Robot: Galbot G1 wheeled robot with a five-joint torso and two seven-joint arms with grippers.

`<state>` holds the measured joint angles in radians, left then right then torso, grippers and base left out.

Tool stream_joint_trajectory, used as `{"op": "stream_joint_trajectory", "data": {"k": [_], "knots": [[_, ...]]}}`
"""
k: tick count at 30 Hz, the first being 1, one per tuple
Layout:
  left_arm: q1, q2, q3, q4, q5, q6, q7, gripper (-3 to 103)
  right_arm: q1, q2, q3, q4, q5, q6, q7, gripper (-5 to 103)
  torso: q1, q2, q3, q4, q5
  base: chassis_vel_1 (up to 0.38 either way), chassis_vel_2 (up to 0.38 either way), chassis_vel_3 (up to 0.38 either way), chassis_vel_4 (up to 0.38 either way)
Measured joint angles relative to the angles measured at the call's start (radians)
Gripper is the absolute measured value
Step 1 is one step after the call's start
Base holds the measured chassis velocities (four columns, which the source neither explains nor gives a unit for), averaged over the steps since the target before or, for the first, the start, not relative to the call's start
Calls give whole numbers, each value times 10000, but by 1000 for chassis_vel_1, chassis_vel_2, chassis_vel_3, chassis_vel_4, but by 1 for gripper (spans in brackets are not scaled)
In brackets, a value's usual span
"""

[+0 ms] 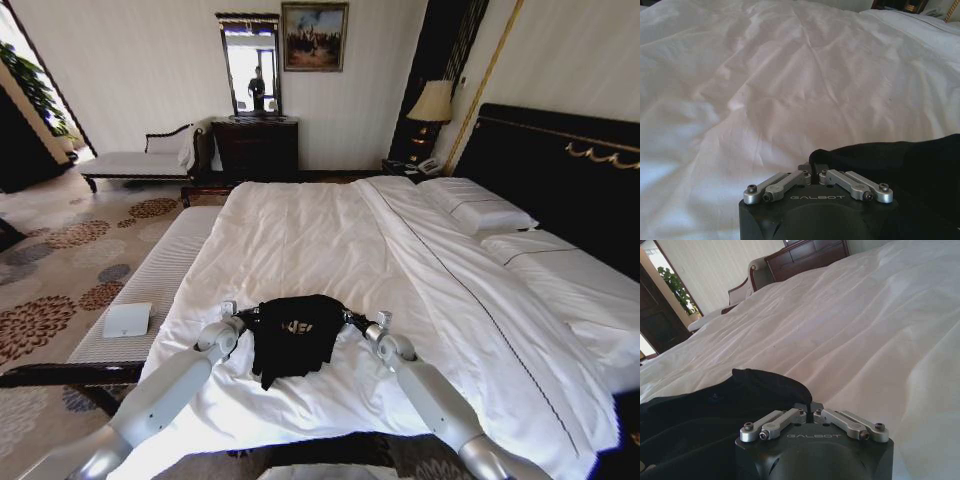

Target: Fold the clothes on the bed.

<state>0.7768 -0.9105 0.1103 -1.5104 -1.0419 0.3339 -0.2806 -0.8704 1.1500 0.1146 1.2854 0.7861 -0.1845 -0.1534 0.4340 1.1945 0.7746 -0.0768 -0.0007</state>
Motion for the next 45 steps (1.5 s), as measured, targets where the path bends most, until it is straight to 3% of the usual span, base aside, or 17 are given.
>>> {"op": "stream_joint_trajectory", "data": {"k": [5, 15, 24, 29, 31, 45], "knots": [[139, 258, -275, -513, -79, -52, -120, 2, -232, -297, 187, 715, 153, -67, 159, 1, 0, 0, -1, 0, 0, 0, 0, 0, 0], [1001, 855, -1505, -2681, -627, -144, -443, 2, -837, -1468, 707, 2946, 619, -358, 627, 1, 0, 0, -1, -2, -1, 0, 0, 0, 0], [651, 1701, -2013, -4036, -1264, -198, -595, 2, -985, -2338, 1396, 5817, 1821, -1001, 1588, 1, 0, 0, -1, 0, -2, 0, 0, 0, 0], [-48, 2345, -2252, -4929, -2114, -189, -719, 2, -697, -2798, 1933, 6996, 2693, -1364, 2134, 1, -1, 0, -1, -1, 1, 0, 0, 0, 0], [-630, 2603, -2313, -5194, -2729, -178, -822, 2, -242, -3269, 2039, 7385, 3265, -1496, 2379, 1, -1, 0, -1, -1, 1, 0, 0, 0, 0], [-3151, 3828, -2465, -5901, -4744, 29, -1069, 2, 2250, -5989, 2711, 9062, 6350, -2021, 3655, 1, -1, 0, -1, -2, -1, 0, 0, 0, 0]]}}
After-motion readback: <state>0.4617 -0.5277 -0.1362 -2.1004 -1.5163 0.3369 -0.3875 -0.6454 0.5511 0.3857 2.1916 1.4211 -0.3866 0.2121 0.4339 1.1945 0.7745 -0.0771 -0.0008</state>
